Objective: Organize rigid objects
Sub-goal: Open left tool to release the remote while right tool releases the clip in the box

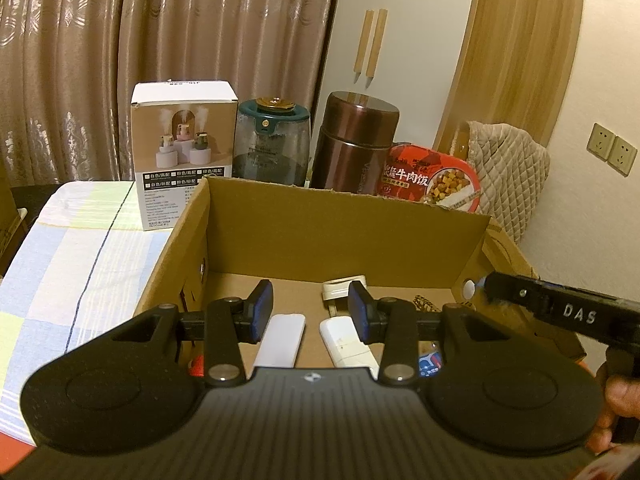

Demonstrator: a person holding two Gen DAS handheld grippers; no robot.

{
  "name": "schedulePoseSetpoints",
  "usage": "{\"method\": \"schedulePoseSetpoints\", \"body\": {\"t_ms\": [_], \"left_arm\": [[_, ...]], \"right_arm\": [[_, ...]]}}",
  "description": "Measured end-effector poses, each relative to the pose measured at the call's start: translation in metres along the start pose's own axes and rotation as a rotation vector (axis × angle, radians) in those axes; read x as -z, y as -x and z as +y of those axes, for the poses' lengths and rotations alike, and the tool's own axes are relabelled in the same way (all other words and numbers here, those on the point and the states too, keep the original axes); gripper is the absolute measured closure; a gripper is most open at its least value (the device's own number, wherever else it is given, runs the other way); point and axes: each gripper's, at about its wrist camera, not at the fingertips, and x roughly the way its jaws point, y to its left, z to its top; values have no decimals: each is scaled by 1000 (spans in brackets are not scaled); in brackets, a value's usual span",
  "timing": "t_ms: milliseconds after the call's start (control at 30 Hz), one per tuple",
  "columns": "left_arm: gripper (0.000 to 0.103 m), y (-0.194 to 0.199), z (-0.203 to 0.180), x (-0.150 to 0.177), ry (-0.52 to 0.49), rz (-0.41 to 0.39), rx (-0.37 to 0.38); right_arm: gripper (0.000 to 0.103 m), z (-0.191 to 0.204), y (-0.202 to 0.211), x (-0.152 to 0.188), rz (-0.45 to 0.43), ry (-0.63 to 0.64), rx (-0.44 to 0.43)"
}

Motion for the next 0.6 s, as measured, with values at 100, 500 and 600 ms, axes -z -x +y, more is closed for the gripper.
{"method": "schedulePoseSetpoints", "body": {"t_ms": [100, 500, 600], "left_arm": [[58, 1, 0, 0, 1, -2, -8], [44, 2, 0, -3, -1, -6, -22], [42, 2, 1, -3, 0, -7, -25]], "right_arm": [[44, -4, 3, -2, -22, -27, 10], [40, -3, 7, -4, -37, -17, 25], [40, -3, 6, -4, -33, -14, 24]]}}
